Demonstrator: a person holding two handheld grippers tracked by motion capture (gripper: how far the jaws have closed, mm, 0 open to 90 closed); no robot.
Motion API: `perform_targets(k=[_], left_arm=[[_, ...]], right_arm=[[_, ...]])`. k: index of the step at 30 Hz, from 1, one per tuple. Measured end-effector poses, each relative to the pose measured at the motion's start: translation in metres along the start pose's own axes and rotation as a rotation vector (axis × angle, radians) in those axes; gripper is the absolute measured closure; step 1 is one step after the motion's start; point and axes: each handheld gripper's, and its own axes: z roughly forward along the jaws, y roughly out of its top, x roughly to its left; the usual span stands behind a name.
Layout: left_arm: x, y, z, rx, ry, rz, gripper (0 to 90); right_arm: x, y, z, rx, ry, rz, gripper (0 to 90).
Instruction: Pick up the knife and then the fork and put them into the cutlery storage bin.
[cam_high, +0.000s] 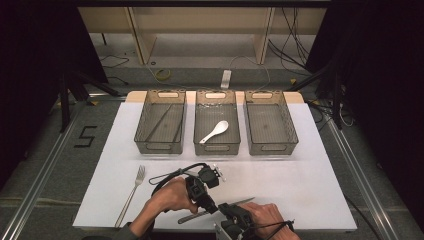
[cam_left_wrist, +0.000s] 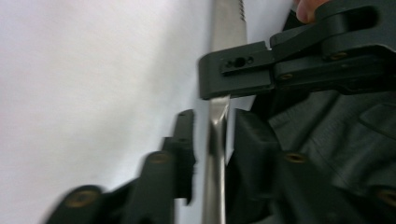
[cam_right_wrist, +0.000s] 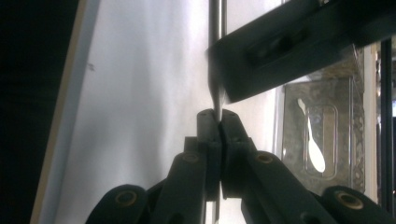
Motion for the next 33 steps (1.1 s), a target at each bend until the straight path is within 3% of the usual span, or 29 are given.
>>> perform_targets(k=[3, 8, 13, 16, 19, 24, 28, 33], left_arm=[[0.003, -0.004, -0.015, -0.053, 0.026, -0.012, 56.7], [0.016, -0.017, -0.035, -0.134, 0.083, -0.074, 44.5], [0.031, -0.035, -0.056, -0.284, 0.17, -0.141, 33.9], [0.038, -0.048, -0.069, -0.372, 0.195, -0.184, 30.3], [0.045, -0.061, -0.079, -0.414, 0.217, -0.219, 28.0], [0.053, -0.082, -0.074, -0.474, 0.27, -0.288, 24.6], [0.059, -0.098, -0.068, -0.513, 0.305, -0.328, 23.2], [0.069, -0.116, -0.063, -0.532, 0.345, -0.382, 22.3]], right_arm=[[-0.002, -0.004, -0.001, 0.01, 0.004, 0.018, 89.6], [-0.006, -0.011, -0.003, 0.019, 0.009, 0.058, 89.6], [-0.017, -0.025, -0.004, 0.038, 0.001, 0.1, 89.6], [-0.021, -0.036, -0.003, 0.062, 0.002, 0.12, 89.6], [-0.027, -0.048, -0.001, 0.1, 0.002, 0.171, 89.6], [-0.042, -0.068, 0.0, 0.128, -0.006, 0.317, 89.6], [-0.06, -0.084, 0.0, 0.125, -0.015, 0.466, 89.6], [-0.086, -0.105, 0.002, 0.101, 0.023, 0.667, 89.5]])
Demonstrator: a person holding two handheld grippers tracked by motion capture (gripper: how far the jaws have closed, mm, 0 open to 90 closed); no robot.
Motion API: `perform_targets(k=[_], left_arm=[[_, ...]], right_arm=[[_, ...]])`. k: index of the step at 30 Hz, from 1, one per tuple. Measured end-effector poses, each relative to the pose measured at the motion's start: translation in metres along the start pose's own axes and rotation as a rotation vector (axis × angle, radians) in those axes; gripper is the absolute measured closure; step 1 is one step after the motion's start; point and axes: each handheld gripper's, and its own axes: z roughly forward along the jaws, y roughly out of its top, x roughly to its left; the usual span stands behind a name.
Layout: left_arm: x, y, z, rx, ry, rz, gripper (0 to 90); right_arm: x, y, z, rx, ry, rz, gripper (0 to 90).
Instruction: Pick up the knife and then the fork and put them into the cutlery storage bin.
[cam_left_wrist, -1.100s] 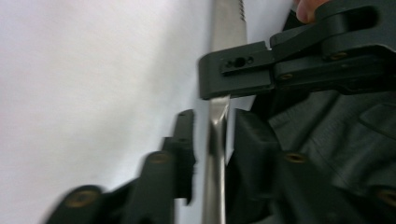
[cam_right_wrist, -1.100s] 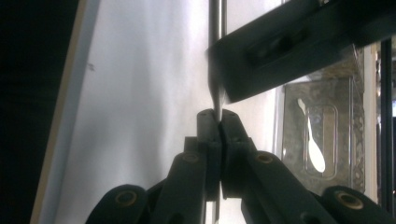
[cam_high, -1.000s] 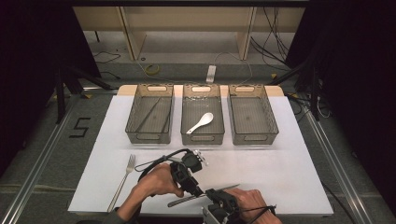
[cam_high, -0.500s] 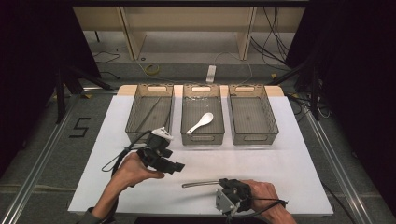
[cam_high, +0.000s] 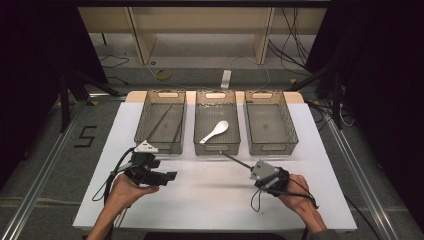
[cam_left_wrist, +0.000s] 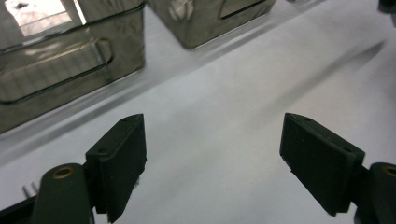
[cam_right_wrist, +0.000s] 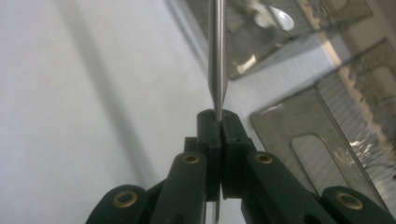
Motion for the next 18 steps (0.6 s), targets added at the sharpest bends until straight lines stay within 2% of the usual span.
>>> perform_targets(k=[4, 6, 9, 11, 14, 15, 16, 17, 18], left_arm=[[0.006, -0.009, -0.003, 0.001, 0.021, -0.001, 20.5], [0.006, -0.012, -0.004, -0.018, 0.023, -0.009, 20.0], [0.007, -0.014, -0.007, -0.048, 0.053, -0.002, 18.9], [0.009, -0.016, -0.01, -0.066, 0.076, -0.013, 19.1], [0.015, -0.02, -0.012, -0.069, 0.079, -0.041, 19.2], [0.016, -0.021, -0.012, -0.062, 0.081, -0.044, 19.1], [0.016, -0.021, -0.012, -0.062, 0.081, -0.044, 19.1], [0.017, -0.023, -0.012, -0.059, 0.087, -0.044, 19.1], [0.017, -0.026, -0.013, -0.057, 0.098, -0.046, 19.2]], right_arm=[[-0.026, 0.002, -0.001, -0.015, 0.026, 0.14, 89.5], [-0.039, 0.004, -0.003, -0.019, 0.042, 0.204, 89.5], [-0.059, 0.007, -0.004, -0.026, 0.06, 0.302, 89.5], [-0.072, 0.009, -0.006, -0.035, 0.073, 0.368, 89.5], [-0.09, 0.011, -0.007, -0.053, 0.084, 0.435, 89.5], [-0.096, 0.012, -0.008, -0.053, 0.077, 0.449, 89.5], [-0.096, 0.012, -0.008, -0.053, 0.077, 0.449, 89.5], [-0.109, 0.014, -0.008, -0.047, 0.069, 0.484, 89.5], [-0.115, 0.015, -0.008, -0.044, 0.063, 0.498, 89.5]])
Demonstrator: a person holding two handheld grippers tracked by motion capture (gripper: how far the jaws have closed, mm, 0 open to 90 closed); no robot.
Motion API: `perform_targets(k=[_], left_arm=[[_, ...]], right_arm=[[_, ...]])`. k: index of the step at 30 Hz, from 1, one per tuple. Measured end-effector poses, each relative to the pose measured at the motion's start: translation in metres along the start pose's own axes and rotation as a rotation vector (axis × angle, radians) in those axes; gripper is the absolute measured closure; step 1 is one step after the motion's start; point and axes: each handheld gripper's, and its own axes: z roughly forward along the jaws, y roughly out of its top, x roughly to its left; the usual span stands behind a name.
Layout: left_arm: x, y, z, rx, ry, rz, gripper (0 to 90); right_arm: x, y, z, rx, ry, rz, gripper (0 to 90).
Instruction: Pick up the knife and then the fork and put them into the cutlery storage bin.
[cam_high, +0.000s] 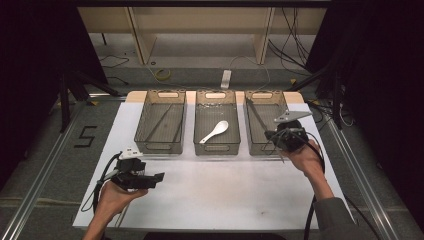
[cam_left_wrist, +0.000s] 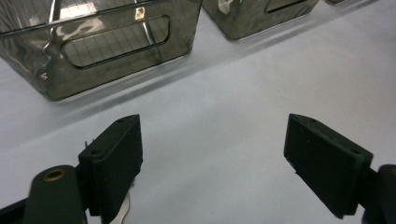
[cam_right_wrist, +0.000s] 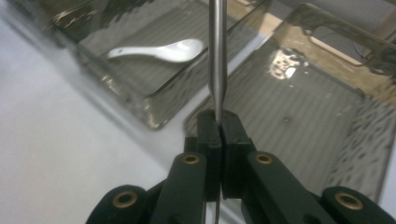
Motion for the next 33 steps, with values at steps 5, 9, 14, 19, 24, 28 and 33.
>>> perform_targets(k=[5, 9, 14, 19, 24, 28, 33], left_arm=[[0.002, -0.004, -0.003, 0.005, 0.008, 0.002, 19.6], [0.002, -0.008, -0.004, 0.002, 0.01, -0.005, 19.3], [0.002, -0.011, -0.006, 0.005, 0.005, -0.005, 18.7], [0.005, -0.015, -0.009, -0.007, -0.006, -0.018, 18.1], [0.004, -0.015, -0.009, -0.018, -0.036, -0.013, 17.2], [0.004, -0.016, -0.007, -0.014, -0.031, -0.009, 17.2], [0.005, -0.016, -0.007, -0.018, -0.054, -0.025, 16.9]], right_arm=[[-0.021, 0.014, 0.006, 0.014, -0.025, 0.073, 89.5], [-0.032, 0.021, 0.015, 0.026, -0.026, 0.129, 89.5], [-0.04, 0.031, 0.027, 0.043, -0.039, 0.166, 89.4], [-0.05, 0.041, 0.033, 0.036, -0.067, 0.2, 89.4], [-0.06, 0.048, 0.038, 0.044, -0.09, 0.223, 89.4], [-0.066, 0.046, 0.045, 0.054, -0.108, 0.245, 89.4], [-0.07, 0.042, 0.052, 0.075, -0.134, 0.243, 89.4]])
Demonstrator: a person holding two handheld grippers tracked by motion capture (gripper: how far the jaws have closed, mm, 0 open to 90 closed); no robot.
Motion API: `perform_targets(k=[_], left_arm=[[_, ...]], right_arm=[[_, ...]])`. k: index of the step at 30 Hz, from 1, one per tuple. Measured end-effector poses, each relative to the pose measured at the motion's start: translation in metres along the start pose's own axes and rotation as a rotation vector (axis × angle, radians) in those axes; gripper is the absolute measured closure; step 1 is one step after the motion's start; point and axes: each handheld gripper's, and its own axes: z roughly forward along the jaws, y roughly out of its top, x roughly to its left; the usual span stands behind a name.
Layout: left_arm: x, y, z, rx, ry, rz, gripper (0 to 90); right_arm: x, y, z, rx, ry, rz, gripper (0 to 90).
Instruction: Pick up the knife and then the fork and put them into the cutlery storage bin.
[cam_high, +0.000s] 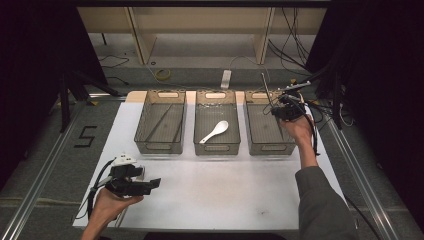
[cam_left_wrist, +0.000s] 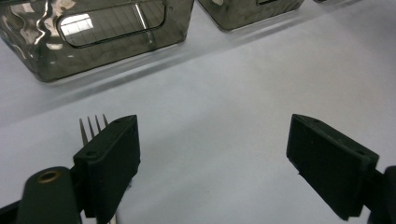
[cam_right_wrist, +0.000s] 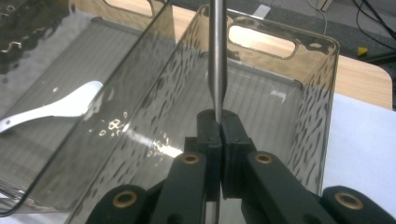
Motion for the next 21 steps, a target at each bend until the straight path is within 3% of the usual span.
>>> perform_targets(k=[10, 16, 21], left_arm=[[0.0, 0.0, 0.001, 0.0, 0.004, -0.002, 16.7], [0.002, 0.0, 0.002, 0.011, 0.013, -0.003, 16.7], [0.002, 0.0, 0.002, 0.014, 0.012, -0.006, 16.1]], right_arm=[[0.003, -0.013, 0.019, 0.056, -0.016, -0.021, 89.3], [0.006, -0.02, 0.032, 0.092, -0.008, 0.0, 89.1], [0.009, -0.022, 0.038, 0.118, -0.005, 0.046, 85.4]])
